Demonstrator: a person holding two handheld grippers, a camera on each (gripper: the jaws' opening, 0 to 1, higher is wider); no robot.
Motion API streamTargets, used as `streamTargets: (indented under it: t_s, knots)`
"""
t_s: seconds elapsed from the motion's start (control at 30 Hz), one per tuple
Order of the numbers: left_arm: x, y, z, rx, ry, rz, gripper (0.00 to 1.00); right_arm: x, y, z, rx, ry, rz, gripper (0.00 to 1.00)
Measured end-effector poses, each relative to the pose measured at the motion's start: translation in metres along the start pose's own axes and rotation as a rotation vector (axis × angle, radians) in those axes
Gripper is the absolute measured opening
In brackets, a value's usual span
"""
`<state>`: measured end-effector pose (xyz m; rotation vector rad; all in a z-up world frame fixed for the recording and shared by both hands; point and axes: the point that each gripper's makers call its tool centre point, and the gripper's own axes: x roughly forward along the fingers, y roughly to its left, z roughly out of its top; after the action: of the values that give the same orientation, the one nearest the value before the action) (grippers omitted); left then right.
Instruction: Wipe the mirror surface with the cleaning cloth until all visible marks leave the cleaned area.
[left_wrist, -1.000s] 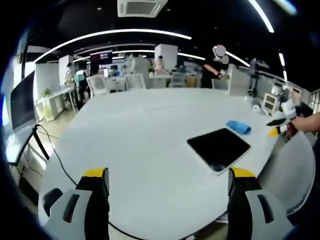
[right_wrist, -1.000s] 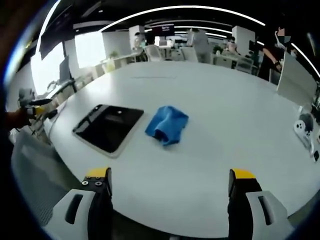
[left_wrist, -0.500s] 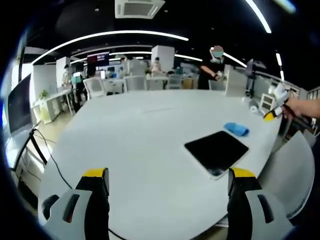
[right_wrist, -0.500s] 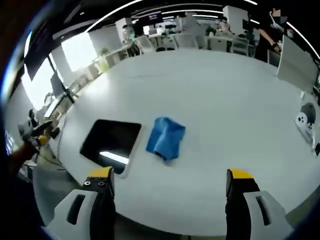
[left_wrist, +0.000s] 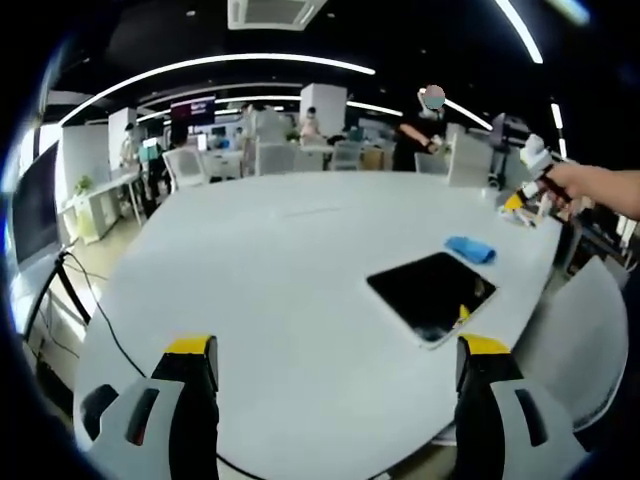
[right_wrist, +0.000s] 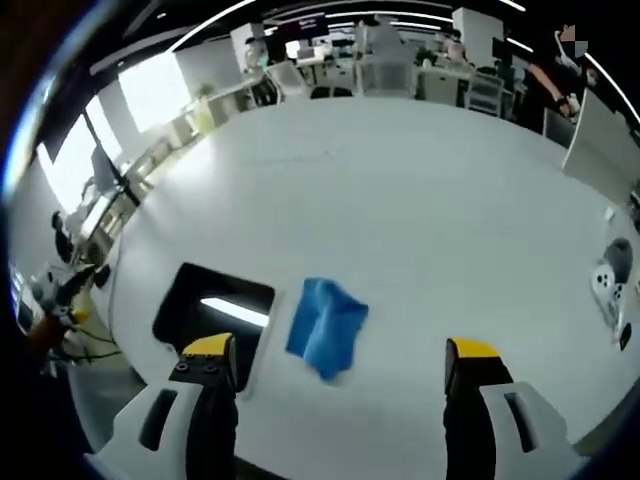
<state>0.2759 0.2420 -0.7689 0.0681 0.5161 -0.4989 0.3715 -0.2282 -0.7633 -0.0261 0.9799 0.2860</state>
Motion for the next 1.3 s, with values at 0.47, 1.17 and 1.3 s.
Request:
streamTargets:
  t_s: [0.47, 1.17, 1.3]
  knots:
    - [0.004, 0.015, -0.008, -0.011, 0.025, -0.002, 1.00, 0.030, 0.013, 0.026, 0.006, 0.100, 0.036, 0.77]
    - [0.008, 0.019, -0.010, 0.017, 0.072, -0.014, 1.00, 0.097, 0.006, -0.009, 0.038, 0.054, -0.007, 0.31]
    - [0.011, 0.021, -0.010, 0.023, 0.073, -0.018, 1.00, 0.105, 0.005, -0.014, 0.046, 0.068, -0.008, 0.25]
